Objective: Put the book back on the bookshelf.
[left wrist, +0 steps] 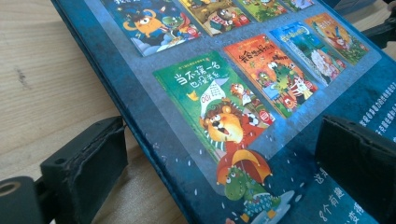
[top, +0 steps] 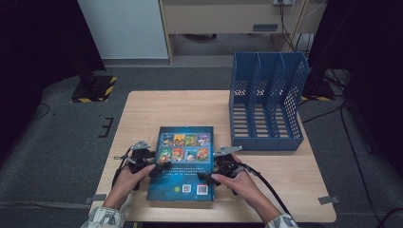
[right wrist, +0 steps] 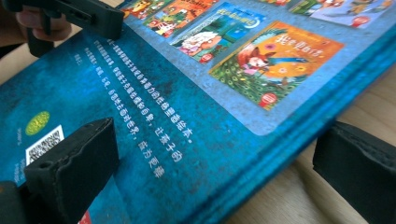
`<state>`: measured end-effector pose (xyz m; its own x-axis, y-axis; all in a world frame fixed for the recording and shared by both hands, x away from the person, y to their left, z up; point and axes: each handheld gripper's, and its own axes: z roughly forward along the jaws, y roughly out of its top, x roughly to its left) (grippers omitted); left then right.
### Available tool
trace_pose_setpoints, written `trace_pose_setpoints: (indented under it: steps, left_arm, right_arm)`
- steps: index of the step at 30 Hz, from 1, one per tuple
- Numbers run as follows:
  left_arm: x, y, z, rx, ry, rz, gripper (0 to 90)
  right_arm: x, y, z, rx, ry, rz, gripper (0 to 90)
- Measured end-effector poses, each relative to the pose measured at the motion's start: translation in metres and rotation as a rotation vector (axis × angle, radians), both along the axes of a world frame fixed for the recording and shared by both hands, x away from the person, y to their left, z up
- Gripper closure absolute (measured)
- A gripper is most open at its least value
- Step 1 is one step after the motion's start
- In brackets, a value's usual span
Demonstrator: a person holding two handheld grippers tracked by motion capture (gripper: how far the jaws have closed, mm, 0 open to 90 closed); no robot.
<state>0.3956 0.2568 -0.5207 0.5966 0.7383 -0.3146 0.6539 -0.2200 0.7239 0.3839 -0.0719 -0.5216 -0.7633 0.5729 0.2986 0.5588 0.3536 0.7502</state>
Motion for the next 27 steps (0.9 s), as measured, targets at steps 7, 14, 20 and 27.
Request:
trace_pose_setpoints:
  steps: [7, 14, 20, 27]
  left_arm:
    - [0.004, 0.0, -0.006, -0.062, 0.068, -0.022, 1.2]
    - [0.004, -0.003, 0.001, -0.01, 0.057, -0.047, 2.9]
    - [0.0, -0.002, 0.01, -0.007, 0.009, -0.027, 7.1]
    - [-0.006, 0.002, 0.025, 0.011, -0.044, -0.03, 13.5]
  right_arm:
    - [0.002, 0.002, 0.001, -0.006, 0.011, 0.003, 0.6]
    - [0.003, 0.003, 0.003, -0.022, 0.018, 0.005, 0.7]
    - [-0.001, 0.007, 0.013, -0.07, -0.028, 0.002, 1.5]
    - [-0.002, 0.01, 0.026, -0.102, -0.083, -0.011, 4.5]
